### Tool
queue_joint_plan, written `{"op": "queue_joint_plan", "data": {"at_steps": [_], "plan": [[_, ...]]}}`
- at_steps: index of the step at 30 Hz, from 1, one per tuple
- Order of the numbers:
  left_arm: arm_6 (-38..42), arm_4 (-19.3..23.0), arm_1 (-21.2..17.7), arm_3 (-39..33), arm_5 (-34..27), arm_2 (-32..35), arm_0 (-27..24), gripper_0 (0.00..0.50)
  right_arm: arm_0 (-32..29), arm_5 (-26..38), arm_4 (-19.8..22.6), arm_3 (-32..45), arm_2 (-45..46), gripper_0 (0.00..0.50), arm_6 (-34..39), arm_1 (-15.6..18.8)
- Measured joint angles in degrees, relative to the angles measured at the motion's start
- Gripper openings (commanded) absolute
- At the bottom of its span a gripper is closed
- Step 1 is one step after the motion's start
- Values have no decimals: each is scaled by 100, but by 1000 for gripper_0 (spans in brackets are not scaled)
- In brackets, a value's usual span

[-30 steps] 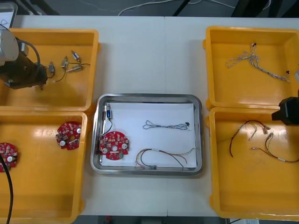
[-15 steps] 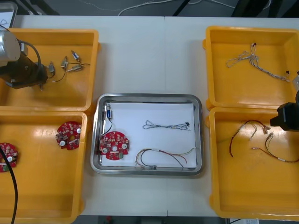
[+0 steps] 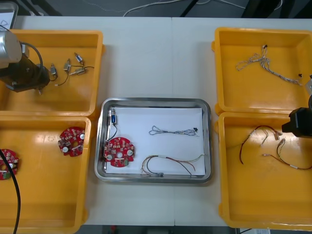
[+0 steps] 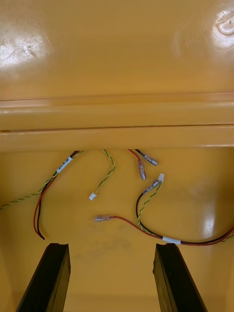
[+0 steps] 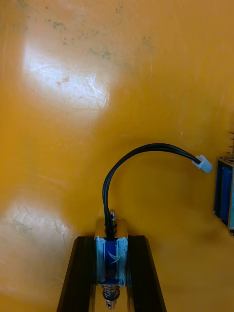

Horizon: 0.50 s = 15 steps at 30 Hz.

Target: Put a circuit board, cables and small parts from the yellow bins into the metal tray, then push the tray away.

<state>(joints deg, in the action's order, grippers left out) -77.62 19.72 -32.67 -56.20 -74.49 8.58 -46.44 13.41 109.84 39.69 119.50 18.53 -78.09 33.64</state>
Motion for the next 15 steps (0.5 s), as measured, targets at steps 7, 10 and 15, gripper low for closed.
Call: {"op": "queue_joint_plan", "data": {"at_steps": [7,10,15], "plan": [[0,4,0,-166,-420,0,-8,0,-1,0,0,0,0,500,6,0],[0,4,0,-608,-1117,15,-8,0,-1,0,0,2,0,500,10,0],[0,4,-1,-1645,-2296,179,-8,0,-3,0,1,3,-2,500,22,0]]}}
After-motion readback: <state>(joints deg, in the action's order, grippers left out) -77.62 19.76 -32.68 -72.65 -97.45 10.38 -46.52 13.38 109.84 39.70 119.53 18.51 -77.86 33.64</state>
